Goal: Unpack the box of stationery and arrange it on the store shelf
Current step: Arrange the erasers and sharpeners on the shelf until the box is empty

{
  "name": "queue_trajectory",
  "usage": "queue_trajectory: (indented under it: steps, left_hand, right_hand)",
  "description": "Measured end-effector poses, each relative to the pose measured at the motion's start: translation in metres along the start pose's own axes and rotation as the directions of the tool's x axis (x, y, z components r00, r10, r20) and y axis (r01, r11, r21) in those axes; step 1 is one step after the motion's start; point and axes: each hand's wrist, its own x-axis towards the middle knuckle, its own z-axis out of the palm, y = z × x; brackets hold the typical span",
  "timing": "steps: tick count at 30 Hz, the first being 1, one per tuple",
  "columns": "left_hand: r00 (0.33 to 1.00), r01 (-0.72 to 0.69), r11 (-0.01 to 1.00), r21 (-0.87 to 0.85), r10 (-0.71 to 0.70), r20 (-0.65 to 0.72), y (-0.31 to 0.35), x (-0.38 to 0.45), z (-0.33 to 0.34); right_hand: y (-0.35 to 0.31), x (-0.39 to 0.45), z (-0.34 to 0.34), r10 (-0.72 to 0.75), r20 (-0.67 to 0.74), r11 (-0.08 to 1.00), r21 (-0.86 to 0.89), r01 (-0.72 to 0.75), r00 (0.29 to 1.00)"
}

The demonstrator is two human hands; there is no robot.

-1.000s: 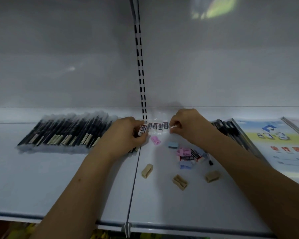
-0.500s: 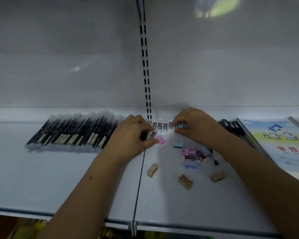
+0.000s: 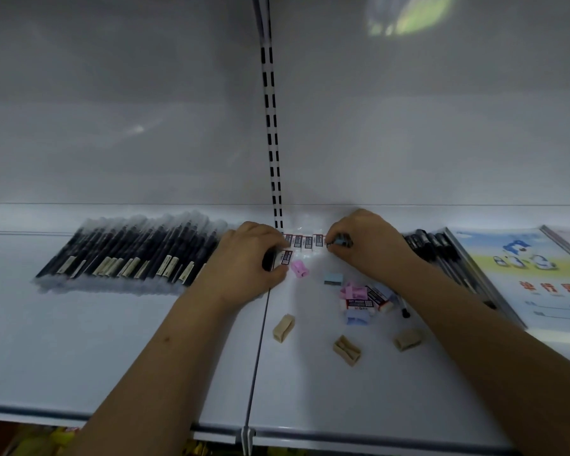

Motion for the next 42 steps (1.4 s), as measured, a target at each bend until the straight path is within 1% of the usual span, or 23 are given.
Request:
queue_trajectory:
  steps: [3,5,8,12,15,17,20,21,23,26,27,30,32,34,35,36,37,39,40,42]
  left_hand:
    - [0.994,0.018,0.999,-0.028,-0.015,0.105,0.003,0.002,0.002]
    - [0.990,0.023,1.000,-0.021,-0.020,0.139,0.002,0.003,0.003]
    - [0.993,0.009,1.000,-0.001,-0.009,0.114,0.001,0.003,0.004]
    - [0.998,-0.011,0.999,0.040,0.009,0.066,-0.001,0.001,0.003]
    - [0.998,-0.016,0.999,0.038,0.014,0.067,-0.001,0.001,0.002]
    - [0.997,-0.013,1.000,0.024,0.011,0.083,0.000,0.002,0.002]
    - [0.993,0.003,1.000,-0.002,-0.003,0.117,-0.001,0.003,0.001]
    - [0.992,0.008,1.000,-0.008,-0.007,0.126,-0.002,0.003,0.001]
    - [0.991,0.013,1.000,-0.023,-0.010,0.136,-0.003,0.003,0.002]
    - [0.989,0.005,0.999,-0.052,0.003,0.146,-0.002,0.005,0.001]
    - [0.988,0.000,0.998,-0.063,0.010,0.151,-0.002,0.006,0.001]
    - [0.984,0.002,0.996,-0.089,0.014,0.176,-0.004,0.006,0.000]
    - [0.985,0.007,0.993,-0.121,0.015,0.174,-0.007,0.004,-0.002]
    - [0.995,-0.024,0.990,-0.142,0.038,0.093,-0.005,0.002,-0.004]
    - [0.998,-0.051,0.991,-0.122,0.057,0.039,-0.003,0.001,-0.005]
    - [0.997,-0.073,0.994,-0.082,0.074,0.007,0.002,0.000,-0.005]
    - [0.996,-0.089,0.995,-0.035,0.089,-0.002,0.006,0.001,-0.004]
    - [0.994,-0.113,0.993,0.038,0.112,0.015,0.014,0.002,0.000]
    - [0.993,-0.120,0.991,0.052,0.119,0.024,0.018,0.003,0.002]
    - [0.992,-0.126,0.991,0.046,0.125,0.026,0.021,0.005,0.005]
  right_hand:
    - [-0.004,0.002,0.001,0.003,-0.024,1.000,-0.023,-0.003,1.000]
    - [-0.007,0.002,0.002,0.003,-0.043,1.000,-0.027,-0.004,0.999]
    - [-0.011,0.002,0.002,-0.005,-0.041,0.999,-0.035,0.004,0.999]
    - [-0.015,0.003,0.001,0.004,0.002,1.000,0.024,-0.004,1.000]
    - [-0.015,0.004,0.002,-0.012,0.012,1.000,0.019,0.012,1.000]
    - [-0.016,0.007,0.004,-0.043,0.007,0.999,-0.019,0.043,0.999]
    - [-0.021,0.012,0.010,-0.104,-0.016,0.975,-0.200,0.099,0.994]
    - [-0.022,0.014,0.012,-0.124,-0.040,0.967,-0.230,0.111,0.992]
    - [-0.023,0.016,0.017,-0.138,-0.078,0.963,-0.242,0.116,0.987]
    - [-0.022,0.019,0.020,-0.146,-0.102,0.972,-0.201,0.123,0.984]
    - [-0.023,0.021,0.019,-0.147,-0.086,0.972,-0.199,0.127,0.985]
    - [-0.026,0.025,0.010,-0.096,0.070,0.969,-0.220,0.110,0.993]
    - [-0.023,0.025,0.001,-0.082,0.104,0.983,-0.154,0.098,0.991]
    - [-0.018,0.019,-0.015,-0.082,0.083,0.995,-0.045,0.085,0.993]
    - [-0.015,0.013,-0.023,-0.083,0.102,0.996,0.025,0.081,0.991]
    - [-0.015,0.004,-0.031,-0.096,0.149,0.992,0.090,0.083,0.984]
    - [-0.016,-0.005,-0.037,-0.117,0.203,0.987,0.137,0.090,0.972]
    - [-0.019,-0.020,-0.039,-0.128,0.288,0.982,0.172,0.080,0.949]
    - [-0.020,-0.025,-0.036,-0.116,0.309,0.982,0.178,0.062,0.944]
    - [-0.017,-0.027,-0.030,-0.111,0.283,0.979,0.195,0.056,0.953]
